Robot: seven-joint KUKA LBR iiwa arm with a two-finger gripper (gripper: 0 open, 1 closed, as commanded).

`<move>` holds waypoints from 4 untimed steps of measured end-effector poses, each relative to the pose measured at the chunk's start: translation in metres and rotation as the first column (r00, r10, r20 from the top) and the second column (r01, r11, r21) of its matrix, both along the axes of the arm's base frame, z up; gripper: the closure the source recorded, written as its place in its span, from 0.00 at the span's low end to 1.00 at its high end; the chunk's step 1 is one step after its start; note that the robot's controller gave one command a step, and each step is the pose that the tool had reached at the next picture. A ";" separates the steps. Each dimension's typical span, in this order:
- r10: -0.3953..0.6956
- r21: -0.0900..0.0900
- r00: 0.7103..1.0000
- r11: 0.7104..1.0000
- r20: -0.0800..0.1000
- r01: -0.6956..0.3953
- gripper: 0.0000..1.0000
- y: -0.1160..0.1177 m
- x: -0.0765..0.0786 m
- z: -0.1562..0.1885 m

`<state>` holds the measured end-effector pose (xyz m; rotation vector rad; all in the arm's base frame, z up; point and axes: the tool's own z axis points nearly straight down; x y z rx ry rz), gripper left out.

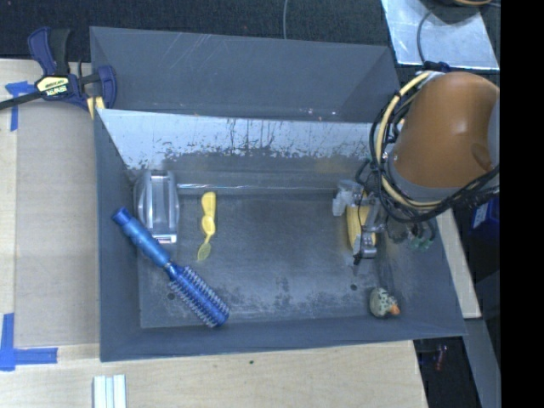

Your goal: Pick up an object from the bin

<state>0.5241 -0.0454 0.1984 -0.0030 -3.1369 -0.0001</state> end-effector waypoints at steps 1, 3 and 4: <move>0.002 -0.001 1.000 1.000 0.008 -0.002 0.00 0.000 0.002 0.004; 0.182 -0.006 0.983 0.983 0.014 -0.182 0.00 -0.109 0.057 -0.065; 0.415 -0.002 0.910 0.910 0.014 -0.415 0.00 -0.111 0.083 -0.089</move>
Offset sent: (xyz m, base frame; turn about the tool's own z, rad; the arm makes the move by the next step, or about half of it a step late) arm 0.0690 -0.0901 -0.1284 -0.4947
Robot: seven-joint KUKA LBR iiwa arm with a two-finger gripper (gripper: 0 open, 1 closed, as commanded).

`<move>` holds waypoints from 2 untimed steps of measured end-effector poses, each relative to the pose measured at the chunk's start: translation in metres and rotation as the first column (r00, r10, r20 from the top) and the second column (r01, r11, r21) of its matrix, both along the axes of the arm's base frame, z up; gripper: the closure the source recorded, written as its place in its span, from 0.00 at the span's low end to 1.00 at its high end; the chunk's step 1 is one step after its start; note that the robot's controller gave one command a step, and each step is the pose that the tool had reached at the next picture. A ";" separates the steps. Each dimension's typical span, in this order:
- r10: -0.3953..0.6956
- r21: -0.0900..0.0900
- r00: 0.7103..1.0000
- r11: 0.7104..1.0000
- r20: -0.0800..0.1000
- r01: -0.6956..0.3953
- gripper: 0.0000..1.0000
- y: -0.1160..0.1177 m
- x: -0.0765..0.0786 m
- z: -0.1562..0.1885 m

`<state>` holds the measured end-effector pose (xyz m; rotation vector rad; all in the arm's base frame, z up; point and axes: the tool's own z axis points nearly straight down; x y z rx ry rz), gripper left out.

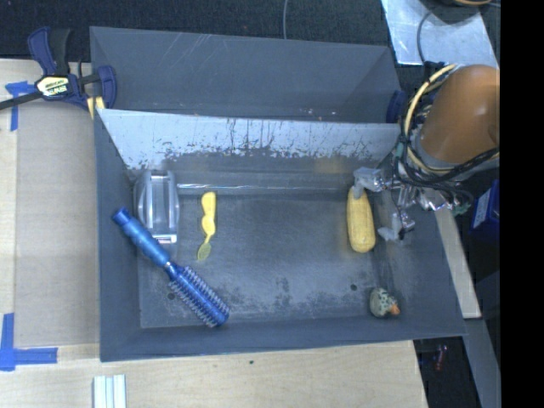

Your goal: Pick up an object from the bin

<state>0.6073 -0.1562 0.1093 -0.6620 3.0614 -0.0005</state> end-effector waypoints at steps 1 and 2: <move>0.152 0.002 0.988 0.988 0.010 -0.152 0.00 0.003 0.011 -0.030; 0.506 0.013 0.863 0.863 0.011 -0.506 1.00 0.016 0.022 -0.037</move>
Offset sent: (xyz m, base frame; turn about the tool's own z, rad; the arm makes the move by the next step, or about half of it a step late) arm 0.0189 0.0044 -0.0393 -0.5324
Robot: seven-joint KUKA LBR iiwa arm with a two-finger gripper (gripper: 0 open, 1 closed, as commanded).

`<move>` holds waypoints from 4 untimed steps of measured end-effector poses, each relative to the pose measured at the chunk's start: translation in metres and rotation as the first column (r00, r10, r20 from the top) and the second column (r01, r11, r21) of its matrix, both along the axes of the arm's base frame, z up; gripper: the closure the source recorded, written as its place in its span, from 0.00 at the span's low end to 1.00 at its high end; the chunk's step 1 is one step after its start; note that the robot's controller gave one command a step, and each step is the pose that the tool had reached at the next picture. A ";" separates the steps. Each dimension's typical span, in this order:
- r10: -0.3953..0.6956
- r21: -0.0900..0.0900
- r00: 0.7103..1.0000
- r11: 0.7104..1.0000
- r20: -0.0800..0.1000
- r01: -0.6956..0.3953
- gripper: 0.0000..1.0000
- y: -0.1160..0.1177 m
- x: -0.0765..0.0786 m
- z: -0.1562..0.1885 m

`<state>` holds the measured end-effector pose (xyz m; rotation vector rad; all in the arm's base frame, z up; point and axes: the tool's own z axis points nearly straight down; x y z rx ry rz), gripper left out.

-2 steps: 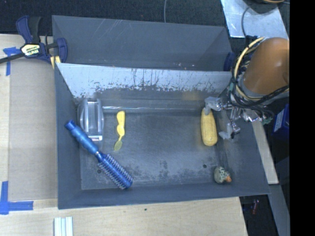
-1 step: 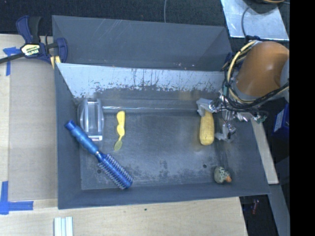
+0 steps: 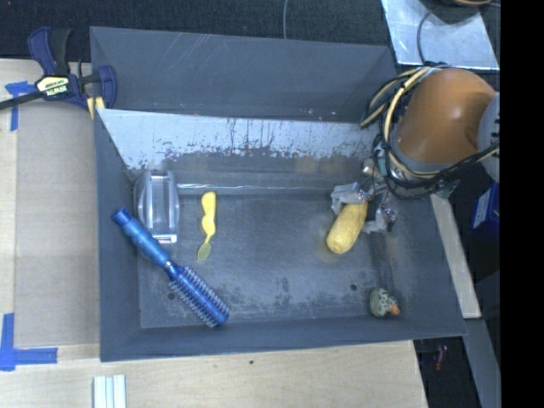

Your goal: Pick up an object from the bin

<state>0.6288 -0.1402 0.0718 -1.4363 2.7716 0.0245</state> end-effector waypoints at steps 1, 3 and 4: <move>-0.001 0.000 1.000 1.000 0.000 0.001 1.00 0.000 0.000 0.000; -0.003 -0.004 1.000 1.000 -0.002 0.003 1.00 -0.003 -0.001 0.049; -0.004 -0.004 1.000 1.000 0.003 0.004 1.00 -0.002 -0.001 0.058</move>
Offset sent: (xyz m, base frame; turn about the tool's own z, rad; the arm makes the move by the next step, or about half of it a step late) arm -0.0001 0.0000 0.0577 0.0002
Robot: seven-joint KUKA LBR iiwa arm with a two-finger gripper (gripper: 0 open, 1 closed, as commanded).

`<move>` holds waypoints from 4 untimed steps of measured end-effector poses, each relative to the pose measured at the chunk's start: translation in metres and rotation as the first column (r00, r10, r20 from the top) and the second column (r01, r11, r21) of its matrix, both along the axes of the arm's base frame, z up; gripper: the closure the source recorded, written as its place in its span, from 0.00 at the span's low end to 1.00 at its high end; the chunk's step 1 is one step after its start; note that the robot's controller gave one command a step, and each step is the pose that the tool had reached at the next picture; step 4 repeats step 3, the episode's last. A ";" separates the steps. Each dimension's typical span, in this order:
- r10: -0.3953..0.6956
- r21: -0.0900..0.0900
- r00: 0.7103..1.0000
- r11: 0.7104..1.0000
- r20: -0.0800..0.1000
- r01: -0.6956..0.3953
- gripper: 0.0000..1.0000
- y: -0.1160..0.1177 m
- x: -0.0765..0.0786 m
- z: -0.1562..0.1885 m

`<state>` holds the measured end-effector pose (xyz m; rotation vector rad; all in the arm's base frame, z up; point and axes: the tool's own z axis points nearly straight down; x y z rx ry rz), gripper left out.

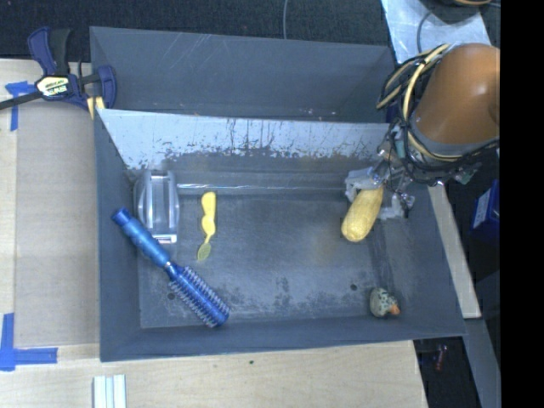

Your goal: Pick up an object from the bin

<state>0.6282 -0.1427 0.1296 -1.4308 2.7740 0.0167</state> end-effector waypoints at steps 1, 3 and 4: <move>-0.001 0.001 1.000 1.000 -0.002 0.001 1.00 0.001 -0.001 0.021; -0.005 0.002 1.000 1.000 0.000 0.005 1.00 0.001 0.000 0.093; -0.005 0.002 1.000 1.000 0.000 0.005 1.00 0.001 0.000 0.093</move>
Offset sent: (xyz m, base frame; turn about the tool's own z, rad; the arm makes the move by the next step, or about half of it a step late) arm -0.0008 0.0003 0.0805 0.0013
